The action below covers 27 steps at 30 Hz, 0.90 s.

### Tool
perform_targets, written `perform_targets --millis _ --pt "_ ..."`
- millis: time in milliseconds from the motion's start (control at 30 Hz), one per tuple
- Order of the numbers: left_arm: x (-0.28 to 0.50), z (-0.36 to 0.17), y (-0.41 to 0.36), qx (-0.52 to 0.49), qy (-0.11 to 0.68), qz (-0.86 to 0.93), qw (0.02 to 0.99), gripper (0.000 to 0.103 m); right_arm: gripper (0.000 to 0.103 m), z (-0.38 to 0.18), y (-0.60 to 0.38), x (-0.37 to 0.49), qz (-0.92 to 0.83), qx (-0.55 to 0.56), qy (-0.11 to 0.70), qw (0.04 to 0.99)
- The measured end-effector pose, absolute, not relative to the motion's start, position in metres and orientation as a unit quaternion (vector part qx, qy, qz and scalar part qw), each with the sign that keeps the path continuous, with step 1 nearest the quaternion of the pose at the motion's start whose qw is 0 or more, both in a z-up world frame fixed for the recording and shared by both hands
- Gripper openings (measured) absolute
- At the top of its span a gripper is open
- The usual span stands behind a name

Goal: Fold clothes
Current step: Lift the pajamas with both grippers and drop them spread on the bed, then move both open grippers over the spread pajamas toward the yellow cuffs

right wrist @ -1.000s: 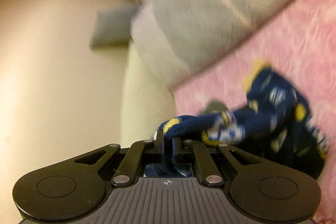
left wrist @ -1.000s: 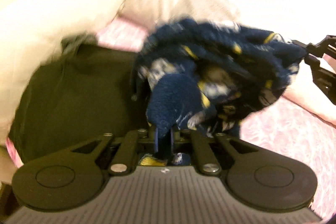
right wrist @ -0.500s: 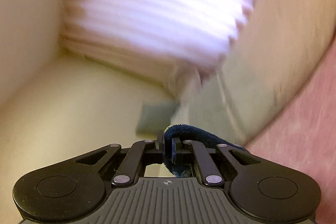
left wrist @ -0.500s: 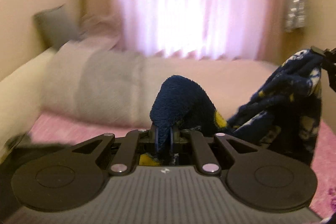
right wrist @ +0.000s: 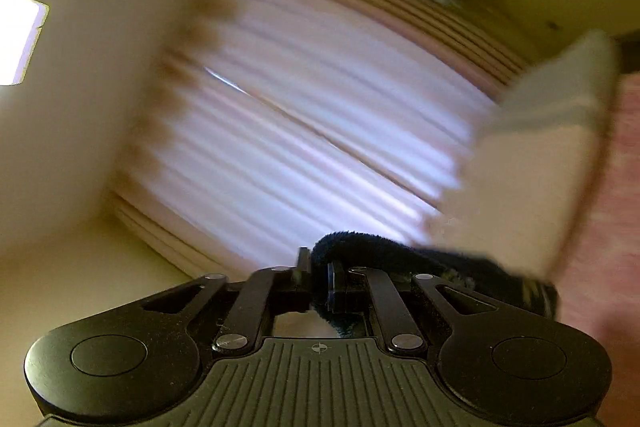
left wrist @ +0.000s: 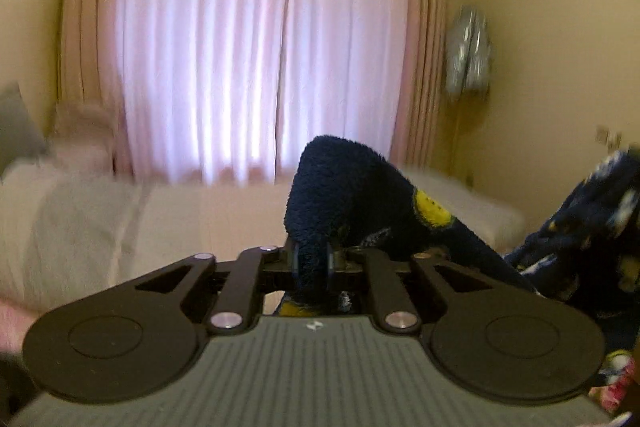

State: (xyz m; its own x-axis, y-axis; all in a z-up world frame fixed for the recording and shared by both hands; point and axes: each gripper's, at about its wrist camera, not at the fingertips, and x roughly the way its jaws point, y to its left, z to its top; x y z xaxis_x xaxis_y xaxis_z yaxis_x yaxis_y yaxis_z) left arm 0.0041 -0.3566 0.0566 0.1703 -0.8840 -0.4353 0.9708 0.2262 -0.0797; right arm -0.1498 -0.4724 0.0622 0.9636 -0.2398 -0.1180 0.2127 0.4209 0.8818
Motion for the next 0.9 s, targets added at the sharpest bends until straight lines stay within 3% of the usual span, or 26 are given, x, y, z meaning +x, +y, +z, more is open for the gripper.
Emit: perform_targets --millis 100,233,400,633,767,900 --pt "-0.021 0.009 -0.384 0.195 0.262 -0.584 0.743 0.030 0.102 0.017 -0.476 -0.148 -0.200 0.538 0.109 0.812" --pt "-0.042 -0.067 -0.374 0.290 0.309 -0.533 0.732 0.031 0.102 -0.066 -0.445 -0.164 -0.256 0.548 0.228 0.763" --pt "-0.033 -0.130 -0.318 0.316 0.394 -0.503 0.702 0.031 0.102 -0.134 -0.401 -0.221 -0.302 0.544 0.331 0.709" --pt "-0.035 -0.129 -0.264 0.342 0.395 -0.490 0.698 0.032 0.102 -0.141 -0.343 -0.217 -0.345 0.416 0.386 0.748" --pt "-0.039 -0.100 -0.255 0.336 0.363 -0.510 0.703 0.046 0.102 -0.116 -0.306 -0.184 -0.336 0.335 0.387 0.791" --pt "-0.041 -0.088 -0.241 0.343 0.340 -0.520 0.705 0.048 0.102 -0.113 -0.274 -0.159 -0.333 0.277 0.397 0.809"
